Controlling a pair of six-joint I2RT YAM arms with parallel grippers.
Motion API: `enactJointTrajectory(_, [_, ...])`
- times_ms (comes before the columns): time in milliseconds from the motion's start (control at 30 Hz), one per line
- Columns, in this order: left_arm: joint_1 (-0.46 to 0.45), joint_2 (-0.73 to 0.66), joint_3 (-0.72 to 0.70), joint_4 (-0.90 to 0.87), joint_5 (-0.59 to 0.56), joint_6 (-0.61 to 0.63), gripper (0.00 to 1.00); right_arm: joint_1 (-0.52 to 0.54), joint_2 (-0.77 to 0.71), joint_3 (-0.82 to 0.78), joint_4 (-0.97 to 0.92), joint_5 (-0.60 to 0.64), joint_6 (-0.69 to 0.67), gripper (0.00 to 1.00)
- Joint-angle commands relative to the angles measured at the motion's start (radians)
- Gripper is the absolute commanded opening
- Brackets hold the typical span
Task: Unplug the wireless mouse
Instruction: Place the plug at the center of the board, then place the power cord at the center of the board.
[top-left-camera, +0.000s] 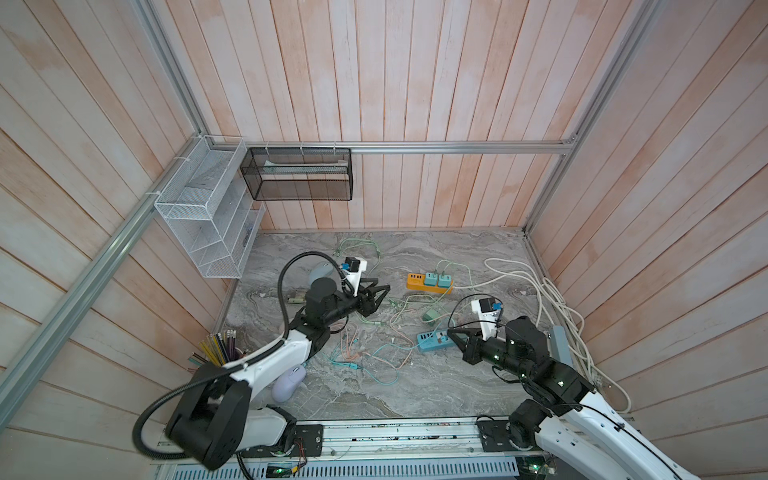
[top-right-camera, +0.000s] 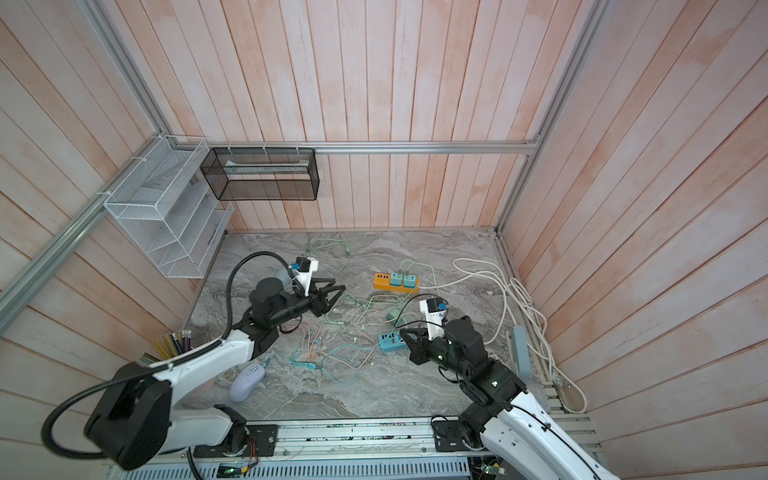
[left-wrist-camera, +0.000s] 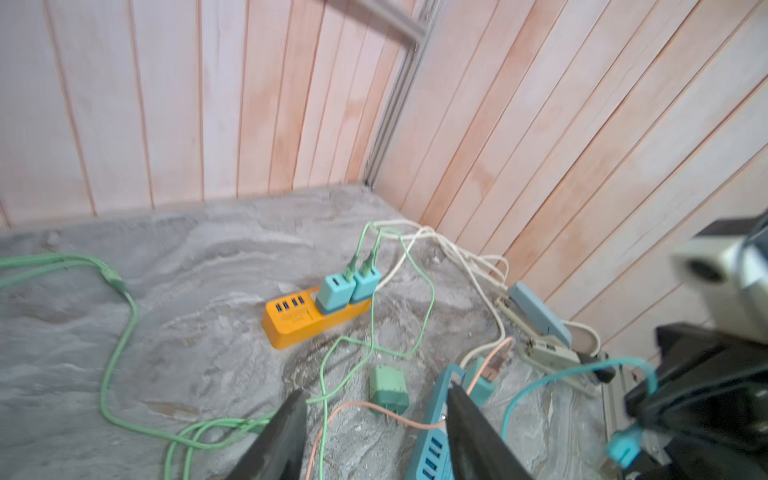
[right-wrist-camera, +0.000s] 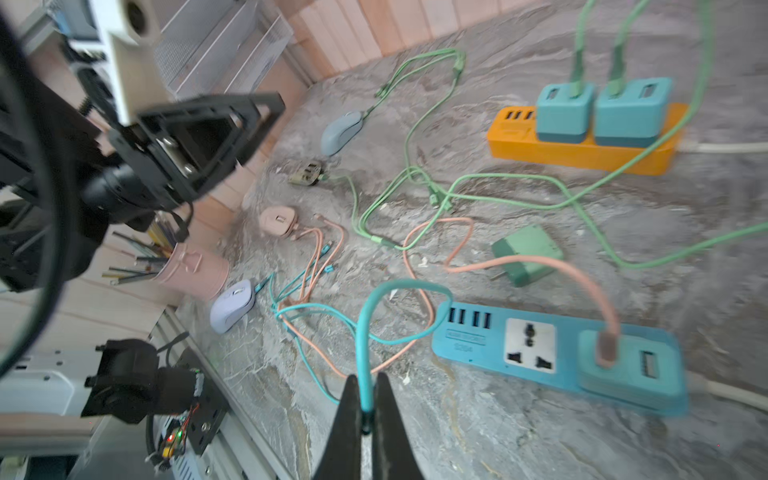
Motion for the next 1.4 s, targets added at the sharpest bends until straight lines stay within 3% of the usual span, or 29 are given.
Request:
enactJointTrajectory(0, [0.001, -0.184, -0.115, -0.104, -0.115, -0.056, 0.59, 0.155, 0.088, 0.006, 0.149, 0.054, -0.013, 0.00])
enactJointTrajectory(100, [0.001, -0.392, -0.211, -0.194, -0.144, -0.116, 0.59, 0.345, 0.190, 0.066, 0.222, 0.162, -0.076, 0.00])
enactJointTrajectory(200, [0.001, -0.574, -0.293, -0.262, -0.138, -0.195, 0.59, 0.478, 0.285, 0.160, 0.258, 0.193, -0.158, 0.00])
enactJointTrajectory(333, [0.001, -0.757, -0.357, -0.360, -0.153, -0.253, 0.63, 0.568, 0.398, 0.270, 0.252, 0.168, -0.229, 0.00])
enactJointTrajectory(467, [0.001, -0.879, -0.374, -0.436, -0.172, -0.259, 0.64, 0.592, 0.532, 0.325, 0.246, 0.002, -0.230, 0.00])
enactJointTrajectory(633, [0.001, -0.926, -0.362, -0.494, -0.198, -0.242, 0.64, 0.628, 0.722, 0.350, 0.255, -0.081, -0.210, 0.00])
enactJointTrajectory(767, [0.001, -0.926, -0.340, -0.510, -0.208, -0.237, 0.64, 0.629, 0.860, 0.368, 0.257, -0.022, -0.210, 0.00])
enactJointTrajectory(933, [0.001, -0.937, -0.302, -0.547, -0.214, -0.211, 0.64, 0.602, 0.958, 0.395, 0.255, 0.138, -0.189, 0.02])
enactJointTrajectory(1067, [0.001, -0.948, -0.299, -0.556, -0.220, -0.200, 0.64, 0.553, 1.037, 0.437, 0.228, 0.175, -0.198, 0.05])
enactJointTrajectory(1233, [0.001, -0.959, -0.297, -0.568, -0.214, -0.182, 0.65, 0.536, 1.128, 0.504, 0.177, 0.240, -0.217, 0.20])
enactJointTrajectory(1367, [0.001, -0.979, -0.284, -0.597, -0.220, -0.159, 0.65, 0.536, 1.198, 0.562, 0.125, 0.258, -0.238, 0.43])
